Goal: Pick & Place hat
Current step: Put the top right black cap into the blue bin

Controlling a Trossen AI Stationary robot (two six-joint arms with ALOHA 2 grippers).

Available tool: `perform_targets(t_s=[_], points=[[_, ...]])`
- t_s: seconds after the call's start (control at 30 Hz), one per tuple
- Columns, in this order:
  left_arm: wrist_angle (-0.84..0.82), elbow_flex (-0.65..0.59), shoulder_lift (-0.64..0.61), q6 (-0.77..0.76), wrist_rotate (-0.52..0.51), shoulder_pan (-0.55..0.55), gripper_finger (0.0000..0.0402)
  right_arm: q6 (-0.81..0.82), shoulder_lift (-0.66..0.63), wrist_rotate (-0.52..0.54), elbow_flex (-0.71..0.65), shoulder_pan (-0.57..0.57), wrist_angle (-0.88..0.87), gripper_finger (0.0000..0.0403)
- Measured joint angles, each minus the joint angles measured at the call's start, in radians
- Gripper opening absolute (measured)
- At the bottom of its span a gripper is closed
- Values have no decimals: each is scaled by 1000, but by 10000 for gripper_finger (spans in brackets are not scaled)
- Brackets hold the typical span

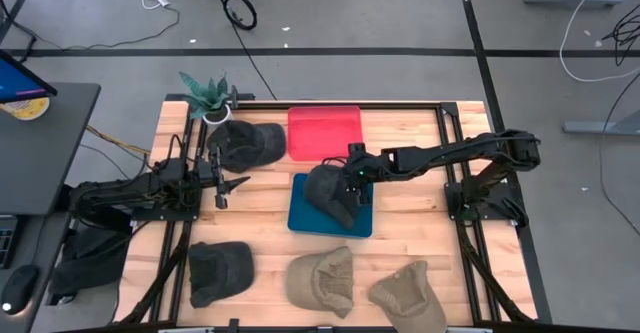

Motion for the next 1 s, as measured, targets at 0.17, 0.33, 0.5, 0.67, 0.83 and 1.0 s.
perform_targets(t_s=[0.17,0.33,0.5,0.67,0.83,1.0], points=[[0,0,0,0,0,0,177,-40,0,-73,0,-3,-12,82],[0,0,0,0,0,0,177,-86,0,-95,0,-3,-19,11],[0,0,0,0,0,0,177,-83,0,-111,19,-3,-25,7],[0,0,0,0,0,0,177,-79,0,-252,35,-1,1,4],[0,0,0,0,0,0,177,-4,0,-325,35,-2,-25,3],[0,0,0,0,0,0,177,73,0,-329,35,-11,-58,5]])
